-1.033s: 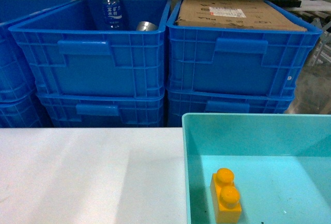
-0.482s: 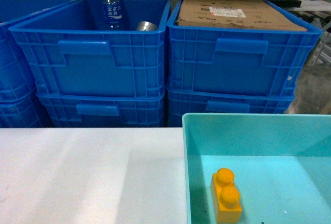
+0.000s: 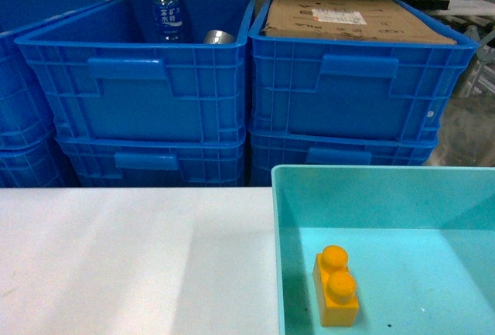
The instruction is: Pick red block from blue box to shelf
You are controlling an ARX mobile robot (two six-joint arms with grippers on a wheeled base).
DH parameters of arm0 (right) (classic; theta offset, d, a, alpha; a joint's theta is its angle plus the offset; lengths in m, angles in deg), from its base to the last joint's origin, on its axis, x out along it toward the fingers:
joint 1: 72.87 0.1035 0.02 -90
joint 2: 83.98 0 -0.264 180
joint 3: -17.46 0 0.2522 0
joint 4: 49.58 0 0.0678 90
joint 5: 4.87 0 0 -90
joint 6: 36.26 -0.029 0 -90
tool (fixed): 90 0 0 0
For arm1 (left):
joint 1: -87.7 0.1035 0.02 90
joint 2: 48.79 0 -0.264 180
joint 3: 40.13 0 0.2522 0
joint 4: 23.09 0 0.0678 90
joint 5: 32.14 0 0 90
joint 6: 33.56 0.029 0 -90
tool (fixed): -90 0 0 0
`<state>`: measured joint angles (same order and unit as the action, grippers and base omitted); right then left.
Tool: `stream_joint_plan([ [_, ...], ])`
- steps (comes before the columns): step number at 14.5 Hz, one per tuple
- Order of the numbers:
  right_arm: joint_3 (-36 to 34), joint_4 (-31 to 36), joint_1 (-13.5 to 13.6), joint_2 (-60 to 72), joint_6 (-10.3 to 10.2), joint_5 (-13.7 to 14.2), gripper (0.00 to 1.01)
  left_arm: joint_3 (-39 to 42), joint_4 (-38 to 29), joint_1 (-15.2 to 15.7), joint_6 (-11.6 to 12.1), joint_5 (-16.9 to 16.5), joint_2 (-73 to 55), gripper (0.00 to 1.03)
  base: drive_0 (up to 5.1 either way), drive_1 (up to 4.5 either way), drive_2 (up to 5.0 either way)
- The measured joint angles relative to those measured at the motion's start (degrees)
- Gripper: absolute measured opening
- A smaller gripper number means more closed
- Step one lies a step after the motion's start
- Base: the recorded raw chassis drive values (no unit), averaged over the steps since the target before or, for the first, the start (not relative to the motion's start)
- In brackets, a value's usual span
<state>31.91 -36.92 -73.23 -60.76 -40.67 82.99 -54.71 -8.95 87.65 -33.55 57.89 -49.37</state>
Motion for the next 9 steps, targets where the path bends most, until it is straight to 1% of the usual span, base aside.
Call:
stream_joint_plan([
  [9,0.0,0.26,0.0,-0.2,0.0,0.0,0.28,0.0,-0.17,0.04,0.0,0.0,0.0,0.98,0.0,0.0,0.0],
])
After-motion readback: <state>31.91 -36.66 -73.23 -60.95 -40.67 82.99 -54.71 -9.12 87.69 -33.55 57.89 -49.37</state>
